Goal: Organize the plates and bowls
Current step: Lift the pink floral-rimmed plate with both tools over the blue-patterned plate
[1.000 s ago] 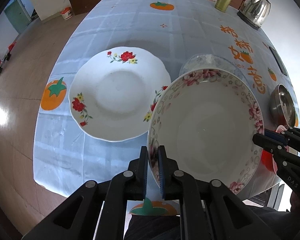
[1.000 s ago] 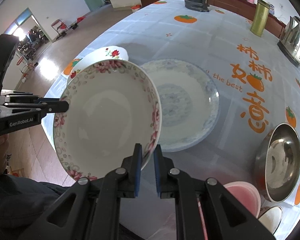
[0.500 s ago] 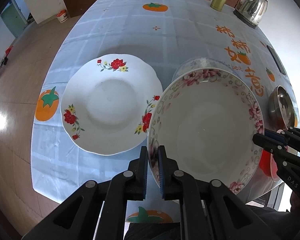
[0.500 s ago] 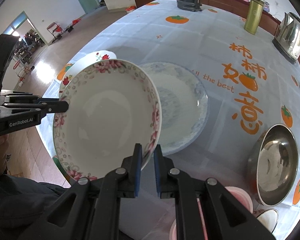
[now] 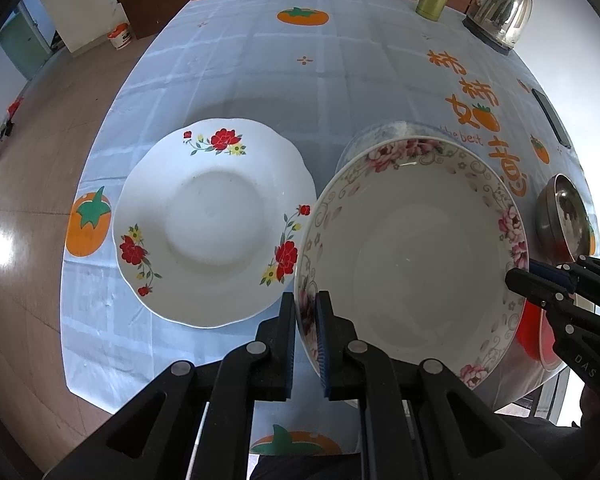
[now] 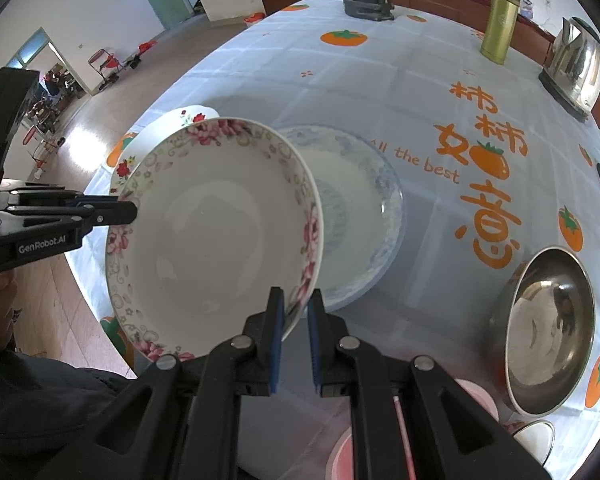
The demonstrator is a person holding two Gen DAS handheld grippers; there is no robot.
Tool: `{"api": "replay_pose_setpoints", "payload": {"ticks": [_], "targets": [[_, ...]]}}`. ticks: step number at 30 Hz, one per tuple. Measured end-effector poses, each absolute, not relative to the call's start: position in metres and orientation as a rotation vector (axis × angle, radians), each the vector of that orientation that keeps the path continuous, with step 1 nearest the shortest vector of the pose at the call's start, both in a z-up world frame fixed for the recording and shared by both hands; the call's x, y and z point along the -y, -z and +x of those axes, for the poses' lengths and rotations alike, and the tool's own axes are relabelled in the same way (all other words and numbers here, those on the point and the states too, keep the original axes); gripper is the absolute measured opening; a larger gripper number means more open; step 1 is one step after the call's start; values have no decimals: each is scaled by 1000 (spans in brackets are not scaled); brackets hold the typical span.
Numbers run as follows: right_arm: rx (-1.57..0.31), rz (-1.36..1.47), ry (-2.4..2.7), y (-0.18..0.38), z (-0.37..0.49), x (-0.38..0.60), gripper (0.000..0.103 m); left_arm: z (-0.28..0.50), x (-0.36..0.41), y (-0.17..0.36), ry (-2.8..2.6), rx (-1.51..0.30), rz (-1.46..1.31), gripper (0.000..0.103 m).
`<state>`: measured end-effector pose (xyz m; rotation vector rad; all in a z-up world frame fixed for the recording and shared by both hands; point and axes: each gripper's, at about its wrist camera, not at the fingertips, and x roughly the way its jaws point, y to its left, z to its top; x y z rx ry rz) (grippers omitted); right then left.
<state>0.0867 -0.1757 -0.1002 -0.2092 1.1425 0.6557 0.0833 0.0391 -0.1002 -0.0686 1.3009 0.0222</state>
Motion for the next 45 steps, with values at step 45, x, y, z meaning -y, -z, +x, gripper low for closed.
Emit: {"api": "replay_pose_setpoints", "payload": {"ticks": [45], "targets": [[-1125,-177,-570,93,114,203,11,120,-6,90,33,-1256,-1,10]]}}
